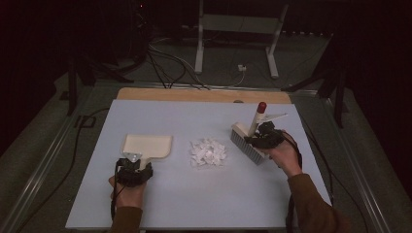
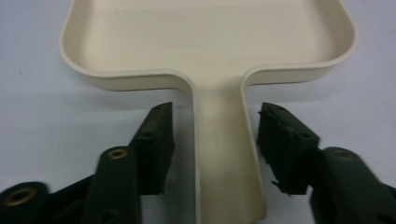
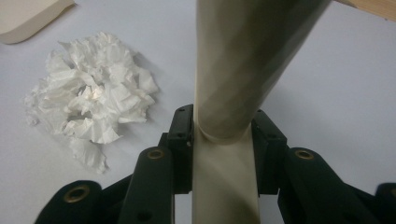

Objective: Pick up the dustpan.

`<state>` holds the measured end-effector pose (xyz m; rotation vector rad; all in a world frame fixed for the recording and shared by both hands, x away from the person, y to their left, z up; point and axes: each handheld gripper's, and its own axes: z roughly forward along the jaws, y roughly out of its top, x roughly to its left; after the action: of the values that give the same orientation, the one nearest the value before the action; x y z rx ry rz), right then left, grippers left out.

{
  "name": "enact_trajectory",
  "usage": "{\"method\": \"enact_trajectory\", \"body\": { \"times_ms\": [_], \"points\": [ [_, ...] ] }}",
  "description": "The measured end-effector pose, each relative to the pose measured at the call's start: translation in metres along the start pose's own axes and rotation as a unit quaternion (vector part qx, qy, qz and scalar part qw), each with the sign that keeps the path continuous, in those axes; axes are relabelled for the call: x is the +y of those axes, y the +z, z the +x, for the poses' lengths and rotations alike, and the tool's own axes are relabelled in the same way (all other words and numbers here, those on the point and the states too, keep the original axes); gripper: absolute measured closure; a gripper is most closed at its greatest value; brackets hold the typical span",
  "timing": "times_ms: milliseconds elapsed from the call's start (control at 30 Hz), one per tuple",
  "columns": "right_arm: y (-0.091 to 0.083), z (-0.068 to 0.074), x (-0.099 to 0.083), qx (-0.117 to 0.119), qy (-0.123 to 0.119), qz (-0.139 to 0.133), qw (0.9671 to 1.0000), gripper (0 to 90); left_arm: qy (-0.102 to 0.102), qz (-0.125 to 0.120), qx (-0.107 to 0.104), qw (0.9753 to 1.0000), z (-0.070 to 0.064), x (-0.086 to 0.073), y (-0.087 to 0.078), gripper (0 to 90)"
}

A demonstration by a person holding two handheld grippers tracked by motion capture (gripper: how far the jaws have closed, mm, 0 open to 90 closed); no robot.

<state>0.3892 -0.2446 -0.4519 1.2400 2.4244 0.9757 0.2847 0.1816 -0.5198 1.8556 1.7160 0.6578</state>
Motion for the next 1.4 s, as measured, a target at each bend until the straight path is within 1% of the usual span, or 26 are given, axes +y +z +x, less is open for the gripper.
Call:
{"method": "enact_trajectory", "body": {
  "times_ms": [167,200,267,300,367,500,600,733,800,900,1000,1067,1100,1267,1300,1333,1400],
  "points": [
    [-0.001,0.0,0.0,0.0,0.001,0.0,1.0,67.2,-0.007,0.014,0.005,0.9999,-0.002,0.003,0.0,53.0],
    [-0.001,0.0,0.0,0.0,0.0,0.0,1.0,67.2,-0.005,0.015,0.005,0.9999,-0.002,0.003,0.0,54.5],
    [-0.001,0.001,0.0,0.001,0.0,0.001,1.0,67.2,-0.004,0.014,0.007,0.9999,-0.002,0.004,0.0,61.7],
    [0.0,0.001,0.0,0.001,-0.001,0.001,1.0,67.2,-0.005,0.014,0.006,0.9999,-0.002,0.003,0.0,63.8],
    [0.0,0.001,0.0,0.001,-0.002,0.001,1.0,67.2,-0.003,0.016,0.006,0.9998,-0.002,0.004,0.0,65.3],
    [0.0,0.002,0.0,0.002,-0.003,0.001,1.0,67.2,0.008,0.021,-0.003,0.9997,0.001,0.006,0.0,66.0],
    [0.0,0.002,0.0,0.002,-0.003,0.001,1.0,67.2,0.011,0.021,-0.008,0.9997,0.003,0.007,0.0,66.4],
    [0.0,0.002,-0.001,0.001,-0.005,-0.001,1.0,67.3,0.005,0.014,-0.017,0.9997,0.011,0.009,0.0,66.6],
    [-0.001,0.001,-0.002,0.001,-0.005,-0.002,1.0,67.3,0.0,0.014,-0.025,0.9996,0.015,0.01,-0.002,66.7],
    [-0.001,0.0,-0.002,0.001,-0.003,-0.003,1.0,67.3,0.007,0.013,-0.03,0.9994,0.021,0.013,-0.007,66.8],
    [-0.001,-0.001,-0.003,0.002,-0.001,-0.004,1.0,67.3,0.009,0.01,-0.045,0.9989,0.027,0.015,-0.011,66.9],
    [-0.002,0.0,-0.003,0.002,-0.001,-0.003,1.0,67.3,0.012,0.009,-0.047,0.9988,0.029,0.016,-0.013,66.9],
    [-0.002,0.0,-0.003,0.003,-0.001,-0.004,1.0,67.3,0.012,0.009,-0.052,0.9985,0.03,0.017,-0.014,66.9],
    [-0.002,0.0,-0.003,0.002,-0.001,-0.003,1.0,67.3,0.022,0.006,-0.065,0.9976,0.036,0.019,-0.018,66.9],
    [-0.002,-0.001,-0.003,0.003,-0.001,-0.003,1.0,67.3,0.029,0.003,-0.07,0.9971,0.037,0.02,-0.019,66.8],
    [-0.002,-0.001,-0.003,0.003,0.0,-0.003,1.0,67.3,0.032,-0.001,-0.074,0.9968,0.037,0.02,-0.02,66.8],
    [-0.002,-0.001,-0.003,0.003,0.001,-0.004,1.0,67.3,0.04,0.004,-0.079,0.9961,0.039,0.022,-0.021,66.8]
  ]
}}
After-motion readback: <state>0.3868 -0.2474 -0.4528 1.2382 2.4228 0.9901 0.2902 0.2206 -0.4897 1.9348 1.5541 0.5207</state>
